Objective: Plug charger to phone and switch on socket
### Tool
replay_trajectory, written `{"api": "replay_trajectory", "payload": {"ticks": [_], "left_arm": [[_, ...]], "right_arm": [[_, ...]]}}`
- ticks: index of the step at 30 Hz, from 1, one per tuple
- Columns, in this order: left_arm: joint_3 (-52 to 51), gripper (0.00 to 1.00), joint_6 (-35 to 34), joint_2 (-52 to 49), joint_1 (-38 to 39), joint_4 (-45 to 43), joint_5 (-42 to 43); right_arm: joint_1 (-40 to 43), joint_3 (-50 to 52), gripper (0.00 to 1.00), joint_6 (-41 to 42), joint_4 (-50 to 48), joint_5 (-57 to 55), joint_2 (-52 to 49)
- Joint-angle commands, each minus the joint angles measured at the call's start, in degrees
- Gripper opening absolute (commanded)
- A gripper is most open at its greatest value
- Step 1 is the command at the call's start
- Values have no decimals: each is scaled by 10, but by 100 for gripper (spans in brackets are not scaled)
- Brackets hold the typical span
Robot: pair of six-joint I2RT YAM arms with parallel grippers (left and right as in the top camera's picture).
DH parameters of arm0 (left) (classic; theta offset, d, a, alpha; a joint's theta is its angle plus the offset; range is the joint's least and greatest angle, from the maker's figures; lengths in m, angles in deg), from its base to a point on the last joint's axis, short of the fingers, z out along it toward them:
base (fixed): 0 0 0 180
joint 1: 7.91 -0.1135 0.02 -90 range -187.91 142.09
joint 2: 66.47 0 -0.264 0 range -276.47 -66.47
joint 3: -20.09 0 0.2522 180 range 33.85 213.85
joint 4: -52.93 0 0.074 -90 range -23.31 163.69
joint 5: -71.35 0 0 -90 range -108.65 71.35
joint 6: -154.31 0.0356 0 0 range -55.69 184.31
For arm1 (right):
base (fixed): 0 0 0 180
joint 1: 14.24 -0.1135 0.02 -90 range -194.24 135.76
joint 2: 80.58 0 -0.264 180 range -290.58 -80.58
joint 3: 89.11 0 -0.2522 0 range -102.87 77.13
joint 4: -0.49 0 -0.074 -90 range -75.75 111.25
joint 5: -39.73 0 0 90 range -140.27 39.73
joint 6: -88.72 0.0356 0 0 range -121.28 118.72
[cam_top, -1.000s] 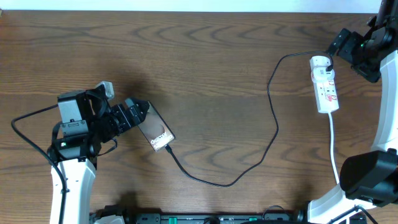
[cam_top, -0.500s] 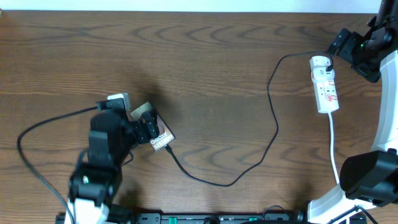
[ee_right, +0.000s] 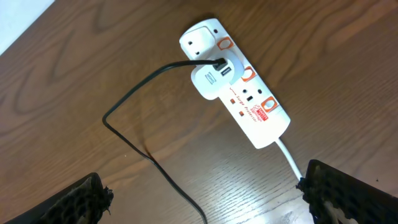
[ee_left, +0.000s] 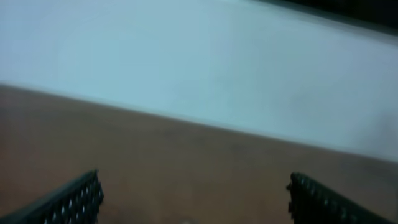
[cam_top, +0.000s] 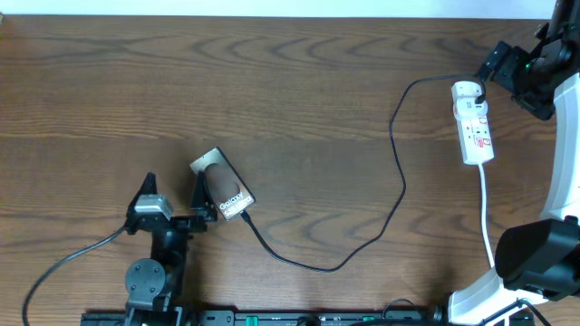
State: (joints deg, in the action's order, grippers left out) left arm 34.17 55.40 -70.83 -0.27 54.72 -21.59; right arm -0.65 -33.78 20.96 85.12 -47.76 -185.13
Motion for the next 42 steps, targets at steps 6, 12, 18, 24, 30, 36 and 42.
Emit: {"api": "replay_trajectory", "payload": {"ticks": [6, 12, 18, 24, 30, 36, 42], "left_arm": [[-1, 93, 13, 41, -63, 123, 25], [0, 93, 14, 42, -71, 162, 23], [0, 93, 14, 41, -71, 162, 23], [0, 93, 14, 41, -71, 162, 23], [0, 93, 14, 41, -71, 162, 23], [0, 93, 14, 41, -71, 162, 23], [0, 93, 14, 41, -71, 162, 23]], "right_arm": [[-2, 0, 99, 9, 1, -9, 0], [-2, 0, 99, 9, 1, -9, 0], [-2, 0, 99, 9, 1, -9, 0], [-2, 0, 99, 9, 1, -9, 0], [-2, 0, 99, 9, 1, -9, 0], [-2, 0, 99, 9, 1, -9, 0], [-2, 0, 99, 9, 1, -9, -2]]}}
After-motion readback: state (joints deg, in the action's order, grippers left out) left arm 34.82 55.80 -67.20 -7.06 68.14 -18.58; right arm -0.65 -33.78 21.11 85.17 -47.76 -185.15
